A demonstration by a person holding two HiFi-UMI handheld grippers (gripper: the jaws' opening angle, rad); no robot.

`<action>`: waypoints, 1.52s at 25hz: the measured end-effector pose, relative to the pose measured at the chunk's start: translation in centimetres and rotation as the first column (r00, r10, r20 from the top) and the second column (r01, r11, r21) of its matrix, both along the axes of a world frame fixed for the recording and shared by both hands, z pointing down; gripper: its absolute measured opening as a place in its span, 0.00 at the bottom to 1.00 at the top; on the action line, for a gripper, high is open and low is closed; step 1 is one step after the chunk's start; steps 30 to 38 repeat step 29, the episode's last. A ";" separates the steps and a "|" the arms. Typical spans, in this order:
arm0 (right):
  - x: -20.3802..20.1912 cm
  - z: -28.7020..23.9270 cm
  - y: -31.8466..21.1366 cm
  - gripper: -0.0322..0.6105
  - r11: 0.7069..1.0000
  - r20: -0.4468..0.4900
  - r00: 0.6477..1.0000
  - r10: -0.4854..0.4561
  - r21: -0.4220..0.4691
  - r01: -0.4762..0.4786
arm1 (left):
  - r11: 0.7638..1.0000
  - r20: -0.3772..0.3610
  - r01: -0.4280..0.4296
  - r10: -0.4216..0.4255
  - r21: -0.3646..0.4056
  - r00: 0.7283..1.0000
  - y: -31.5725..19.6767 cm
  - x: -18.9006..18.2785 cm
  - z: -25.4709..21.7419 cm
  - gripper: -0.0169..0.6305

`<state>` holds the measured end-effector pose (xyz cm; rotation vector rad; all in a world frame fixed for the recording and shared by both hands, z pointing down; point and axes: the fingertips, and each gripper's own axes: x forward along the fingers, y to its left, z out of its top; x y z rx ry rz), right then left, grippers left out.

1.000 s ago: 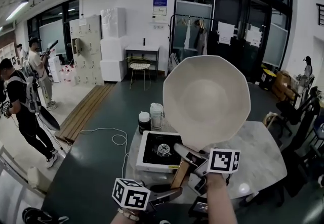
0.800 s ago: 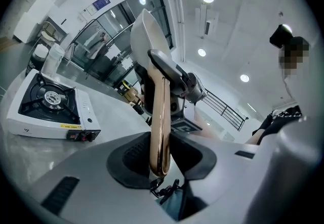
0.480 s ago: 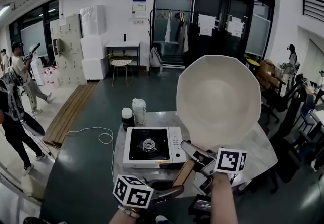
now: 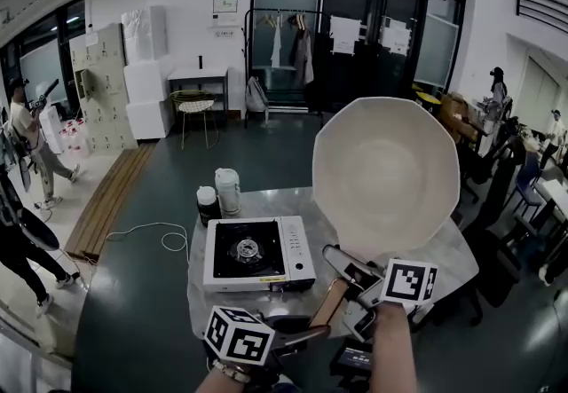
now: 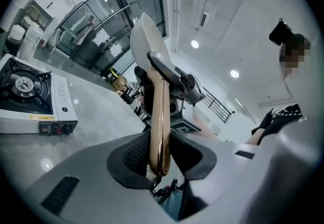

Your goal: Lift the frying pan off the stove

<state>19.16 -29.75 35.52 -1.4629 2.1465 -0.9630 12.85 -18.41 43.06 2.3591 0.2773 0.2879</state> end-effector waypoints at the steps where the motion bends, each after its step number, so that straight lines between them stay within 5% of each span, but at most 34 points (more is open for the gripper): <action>1: 0.1 0.1 0.1 0.38 1.000 0.002 1.000 0.004 -0.001 -0.004 | 1.000 -0.001 -0.005 0.005 -0.004 1.000 0.1 0.1 0.1 0.22; 38: 1.1 0.6 2.0 0.38 1.000 -0.034 0.999 0.007 0.006 -0.007 | 0.999 0.032 -0.041 0.040 0.025 0.999 1.9 1.3 1.0 0.22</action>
